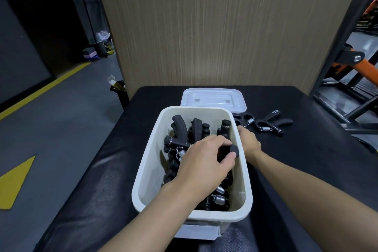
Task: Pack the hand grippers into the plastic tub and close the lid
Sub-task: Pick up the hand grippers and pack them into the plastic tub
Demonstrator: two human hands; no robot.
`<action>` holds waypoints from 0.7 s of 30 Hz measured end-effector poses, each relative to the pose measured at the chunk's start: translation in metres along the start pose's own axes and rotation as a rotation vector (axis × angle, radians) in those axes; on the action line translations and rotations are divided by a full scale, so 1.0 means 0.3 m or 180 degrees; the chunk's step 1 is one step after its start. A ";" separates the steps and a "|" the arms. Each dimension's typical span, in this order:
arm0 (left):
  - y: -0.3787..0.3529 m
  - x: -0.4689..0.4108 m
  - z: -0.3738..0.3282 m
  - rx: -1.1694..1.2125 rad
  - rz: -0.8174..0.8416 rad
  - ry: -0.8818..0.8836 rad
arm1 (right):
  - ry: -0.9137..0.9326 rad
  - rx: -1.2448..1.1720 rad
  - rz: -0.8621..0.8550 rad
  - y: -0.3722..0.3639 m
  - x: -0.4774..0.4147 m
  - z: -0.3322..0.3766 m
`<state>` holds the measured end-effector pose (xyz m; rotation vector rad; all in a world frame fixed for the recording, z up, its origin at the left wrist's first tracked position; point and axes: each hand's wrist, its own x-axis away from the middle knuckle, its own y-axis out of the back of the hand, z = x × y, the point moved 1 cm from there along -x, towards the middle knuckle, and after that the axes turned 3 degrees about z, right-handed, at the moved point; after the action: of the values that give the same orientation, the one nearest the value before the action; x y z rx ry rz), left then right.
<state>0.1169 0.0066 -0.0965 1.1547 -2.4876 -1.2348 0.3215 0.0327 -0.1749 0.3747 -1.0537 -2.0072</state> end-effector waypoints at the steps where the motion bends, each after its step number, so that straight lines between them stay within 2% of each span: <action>1: -0.002 0.000 0.001 -0.0005 0.0008 -0.0017 | 0.0048 0.0137 -0.0015 -0.001 0.000 -0.003; 3: -0.005 0.001 0.001 -0.0054 0.0012 -0.0069 | 0.0167 0.0278 0.0027 -0.002 -0.006 0.001; 5: -0.008 0.000 -0.001 -0.0071 0.0022 -0.0116 | 0.0103 0.0012 -0.0074 -0.002 -0.016 0.001; 10: -0.010 -0.004 -0.014 0.0065 -0.0074 -0.0160 | -0.0168 -0.0306 -0.0709 0.041 0.006 -0.004; 14: -0.002 -0.003 -0.018 0.0250 -0.0128 -0.0073 | 0.0023 -0.0313 -0.1330 0.141 0.050 -0.049; 21: 0.039 -0.027 -0.041 0.0482 -0.0350 0.0124 | 0.0699 -0.0231 -0.1944 0.372 0.207 -0.021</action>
<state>0.1208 0.0088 -0.0783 1.3544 -2.5572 -1.0526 0.3456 -0.0541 -0.0840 0.9443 -0.7804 -2.4513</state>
